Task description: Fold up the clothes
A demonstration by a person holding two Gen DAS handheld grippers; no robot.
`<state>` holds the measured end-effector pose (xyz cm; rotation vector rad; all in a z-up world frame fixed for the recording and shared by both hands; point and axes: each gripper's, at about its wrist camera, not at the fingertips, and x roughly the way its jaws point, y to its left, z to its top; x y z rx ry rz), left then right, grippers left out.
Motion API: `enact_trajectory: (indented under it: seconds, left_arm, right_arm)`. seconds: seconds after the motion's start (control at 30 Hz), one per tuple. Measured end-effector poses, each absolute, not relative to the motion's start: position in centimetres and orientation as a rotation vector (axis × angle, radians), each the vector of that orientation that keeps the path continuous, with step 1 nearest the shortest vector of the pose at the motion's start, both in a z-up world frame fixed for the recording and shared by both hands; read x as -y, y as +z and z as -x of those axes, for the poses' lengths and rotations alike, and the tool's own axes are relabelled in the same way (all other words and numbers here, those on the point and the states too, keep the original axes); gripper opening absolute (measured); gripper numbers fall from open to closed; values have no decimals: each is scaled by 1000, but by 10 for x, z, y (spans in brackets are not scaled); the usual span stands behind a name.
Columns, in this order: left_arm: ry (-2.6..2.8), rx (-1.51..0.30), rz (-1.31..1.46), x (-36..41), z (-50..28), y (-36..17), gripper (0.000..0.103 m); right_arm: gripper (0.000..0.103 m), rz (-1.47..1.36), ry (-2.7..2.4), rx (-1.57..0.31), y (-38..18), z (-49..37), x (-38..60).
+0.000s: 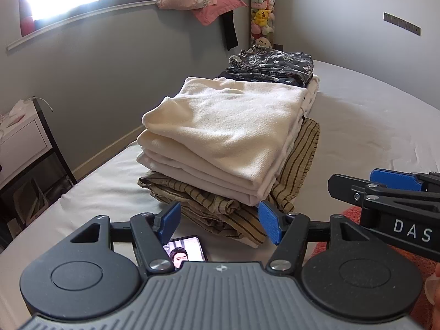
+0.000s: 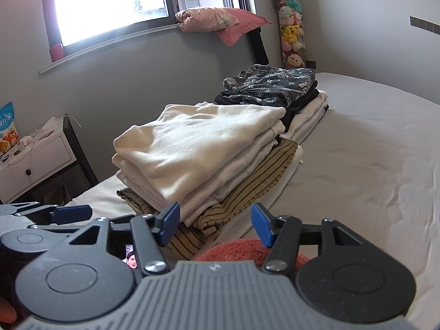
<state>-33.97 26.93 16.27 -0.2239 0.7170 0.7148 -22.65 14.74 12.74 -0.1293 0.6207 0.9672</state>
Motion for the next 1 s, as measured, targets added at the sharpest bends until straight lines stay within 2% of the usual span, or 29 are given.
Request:
enact_trajectory:
  seconds: [1.0]
  left_arm:
    - [719,-713,187,-267,339,168,74]
  right_arm:
    - [61,111,961,-617,129,228,-144]
